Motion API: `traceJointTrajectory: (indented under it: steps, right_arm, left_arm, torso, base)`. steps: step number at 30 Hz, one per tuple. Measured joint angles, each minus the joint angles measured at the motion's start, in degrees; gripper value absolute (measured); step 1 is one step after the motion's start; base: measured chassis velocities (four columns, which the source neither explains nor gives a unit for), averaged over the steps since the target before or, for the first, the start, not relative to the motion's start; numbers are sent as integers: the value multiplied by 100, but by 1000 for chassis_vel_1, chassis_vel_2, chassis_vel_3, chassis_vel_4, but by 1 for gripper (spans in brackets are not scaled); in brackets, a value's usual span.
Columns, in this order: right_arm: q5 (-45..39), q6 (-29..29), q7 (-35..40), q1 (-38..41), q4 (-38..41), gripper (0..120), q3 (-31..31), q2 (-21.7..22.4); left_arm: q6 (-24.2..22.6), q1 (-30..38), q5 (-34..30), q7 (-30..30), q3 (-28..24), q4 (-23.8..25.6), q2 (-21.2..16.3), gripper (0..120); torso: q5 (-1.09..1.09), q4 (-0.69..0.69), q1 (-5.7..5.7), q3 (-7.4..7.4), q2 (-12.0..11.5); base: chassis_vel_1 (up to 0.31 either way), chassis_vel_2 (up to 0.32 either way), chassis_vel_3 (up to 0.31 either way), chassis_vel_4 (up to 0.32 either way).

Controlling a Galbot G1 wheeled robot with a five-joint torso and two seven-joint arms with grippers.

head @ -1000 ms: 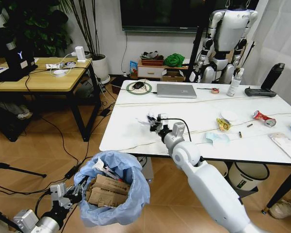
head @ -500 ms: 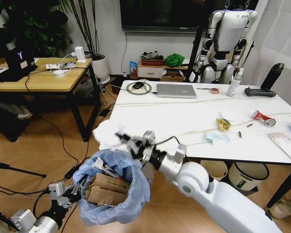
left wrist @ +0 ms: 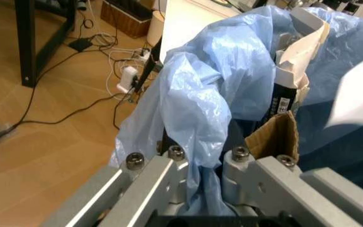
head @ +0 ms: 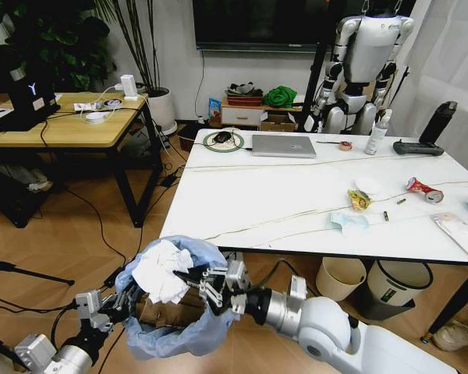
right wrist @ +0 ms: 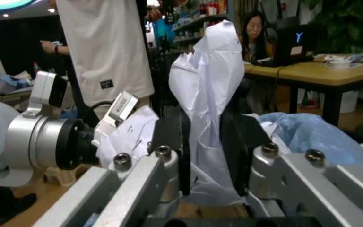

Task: Pick up the trash bin and place the trash from the table into it.

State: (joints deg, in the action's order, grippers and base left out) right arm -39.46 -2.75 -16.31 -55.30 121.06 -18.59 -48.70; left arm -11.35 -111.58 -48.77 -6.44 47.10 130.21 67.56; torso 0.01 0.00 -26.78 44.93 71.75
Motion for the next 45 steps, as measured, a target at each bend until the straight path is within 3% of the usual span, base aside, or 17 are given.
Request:
traceJointTrajectory:
  steps: [2, 8, 15, 21, 30, 35, 37, 41, 45]
  right_arm:
    - [1, 0, 15, -9, 9, 23, 20, 0]
    - [93, 16, 132, -152, 29, 52, 184, 41]
    - [302, 27, 206, -326, 114, 70, 233, 85]
    - [410, -8, 288, -443, 137, 96, 355, 110]
    - [458, 36, 683, -646, 85, 100, 1093, -109]
    - [449, 907, 1429, -993, 60, 100, 2152, -332]
    - [448, 1101, 1578, -1034, 62, 100, 2306, -368]
    - [81, 2240, 2603, -1161, -115, 100, 3134, -674]
    - [-204, 2858, 3346, -1158, -264, 100, 3516, -830]
  left_arm:
    - [0, 2, 0, 0, -4, 0, 0, 1]
    - [-8, 36, 0, 3, -44, -43, -12, 1]
    - [-13, 73, -12, 3, -54, -75, -56, 1]
    - [-18, 102, -24, 3, -81, -111, -81, 1]
    - [-20, 99, 10, 1, -147, -138, -74, 1]
    - [-18, 139, 82, -24, -254, -206, -20, 1]
    - [-17, 146, 86, -27, -257, -208, -21, 1]
    - [-6, 154, 85, -50, -258, -190, -41, 1]
    - [0, 147, 81, -65, -257, -165, -58, 1]
  torso:
    - [0, 0, 0, 0, 0]
    - [0, 0, -1, 1, 0]
    - [-1, 0, -1, 1, 0]
    - [-1, 0, -1, 1, 0]
    - [0, 1, -1, 0, 0]
    - [0, 0, -1, 1, 0]
    - [0, 0, -1, 1, 0]
    - [0, 0, -1, 1, 0]
    - [1, 1, -1, 1, 0]
  base:
    - [0, 0, 0, 0]
    - [0, 0, 0, 0]
    - [0, 0, 0, 0]
    - [0, 0, 0, 0]
    - [0, 0, 0, 0]
    - [0, 0, 0, 0]
    - [0, 0, 0, 0]
    - [0, 0, 0, 0]
    - [0, 0, 0, 0]
